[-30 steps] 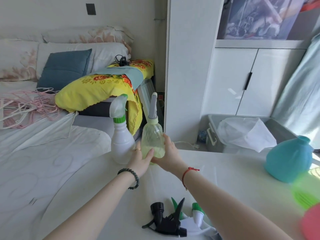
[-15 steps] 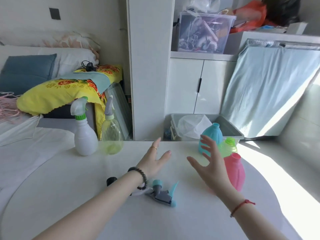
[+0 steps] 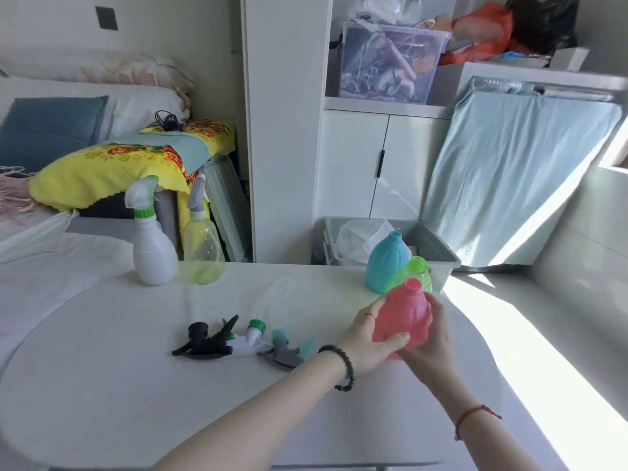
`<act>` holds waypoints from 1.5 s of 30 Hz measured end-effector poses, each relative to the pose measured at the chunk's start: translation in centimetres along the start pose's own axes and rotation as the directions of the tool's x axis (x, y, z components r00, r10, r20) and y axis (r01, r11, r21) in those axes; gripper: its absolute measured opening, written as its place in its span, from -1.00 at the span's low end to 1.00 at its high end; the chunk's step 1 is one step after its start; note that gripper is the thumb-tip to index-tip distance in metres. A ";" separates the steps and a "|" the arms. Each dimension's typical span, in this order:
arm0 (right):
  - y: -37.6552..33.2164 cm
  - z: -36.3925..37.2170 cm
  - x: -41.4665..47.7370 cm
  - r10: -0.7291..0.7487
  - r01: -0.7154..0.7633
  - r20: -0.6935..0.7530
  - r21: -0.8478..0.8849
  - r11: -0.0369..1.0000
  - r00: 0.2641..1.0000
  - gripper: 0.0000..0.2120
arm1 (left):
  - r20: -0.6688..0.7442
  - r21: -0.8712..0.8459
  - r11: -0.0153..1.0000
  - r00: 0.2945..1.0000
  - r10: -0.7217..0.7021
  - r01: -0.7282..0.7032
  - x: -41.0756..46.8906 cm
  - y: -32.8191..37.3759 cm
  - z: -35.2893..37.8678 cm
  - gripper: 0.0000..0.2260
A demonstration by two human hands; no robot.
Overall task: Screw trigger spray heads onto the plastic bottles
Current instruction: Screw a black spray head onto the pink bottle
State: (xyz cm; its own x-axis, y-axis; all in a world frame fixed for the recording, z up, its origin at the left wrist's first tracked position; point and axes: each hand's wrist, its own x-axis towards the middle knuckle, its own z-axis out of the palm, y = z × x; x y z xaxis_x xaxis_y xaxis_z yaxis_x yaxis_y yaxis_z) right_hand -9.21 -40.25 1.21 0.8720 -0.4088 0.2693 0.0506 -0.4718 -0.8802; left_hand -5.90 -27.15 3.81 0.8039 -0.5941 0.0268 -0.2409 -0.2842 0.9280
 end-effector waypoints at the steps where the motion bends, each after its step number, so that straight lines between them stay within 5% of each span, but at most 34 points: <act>1: -0.8 0.4 -0.1 -0.034 0.034 -0.001 0.025 0.999 0.999 -0.06 | -0.060 0.003 1.000 0.998 0.023 -0.023 -0.5 0.2 -0.9 -0.37; 5: -5.9 3.4 -1.3 -0.245 0.241 0.045 0.074 0.968 0.968 -0.09 | -0.273 0.016 0.993 0.955 0.119 -0.119 -3.5 0.8 -5.9 -0.41; 9: -9.2 8.5 -4.1 -0.399 0.391 0.174 0.080 0.917 0.900 -0.14 | -0.319 0.047 0.991 0.938 0.133 -0.125 -7.5 -0.9 -10.7 -0.38; 21: -9.2 16.9 -9.4 -0.276 0.277 0.468 0.068 0.958 0.839 -0.16 | -0.384 0.008 0.999 0.922 -0.038 0.044 -14.7 -8.5 -15.1 -0.38; 26: -10.0 14.9 -4.4 -0.075 0.091 0.808 0.026 0.995 0.585 -0.41 | -0.375 0.036 0.997 0.926 -0.049 0.067 -15.8 -8.9 -16.8 -0.40; 27: -10.4 14.7 -3.1 -0.075 0.090 0.811 0.028 0.996 0.580 -0.48 | -0.372 0.040 0.996 0.926 -0.057 0.078 -16.1 -9.1 -17.2 -0.40; 31: -11.9 17.9 -0.5 -0.176 0.299 0.713 -0.050 0.953 0.679 -0.53 | -0.359 0.050 0.995 0.931 -0.059 0.083 -17.6 -9.6 -18.1 -0.38; 37: -12.4 25.2 -1.3 -0.224 0.697 0.888 -0.136 0.704 0.401 -0.54 | -0.360 0.061 0.993 0.930 -0.075 0.104 -19.6 -10.4 -19.8 -0.37; 39: -12.1 26.1 -1.3 -0.248 0.753 0.883 -0.160 0.638 0.398 -0.59 | -0.370 0.048 0.992 0.925 -0.087 0.113 -20.0 -10.6 -20.5 -0.36; 45: -12.1 24.5 -1.2 -0.372 0.605 0.748 -0.049 0.795 0.550 -0.66 | -0.384 0.014 0.995 0.920 -0.083 0.096 -19.5 -10.9 -20.8 -0.36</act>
State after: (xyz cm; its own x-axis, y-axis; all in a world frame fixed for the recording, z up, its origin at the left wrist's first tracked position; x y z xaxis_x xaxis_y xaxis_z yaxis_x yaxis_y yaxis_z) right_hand 1.07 -14.87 1.95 0.8247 0.5349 0.1835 0.5436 -0.6604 -0.5180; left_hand -7.62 3.17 0.90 0.9680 -0.2341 0.0900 -0.1703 -0.3500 0.9212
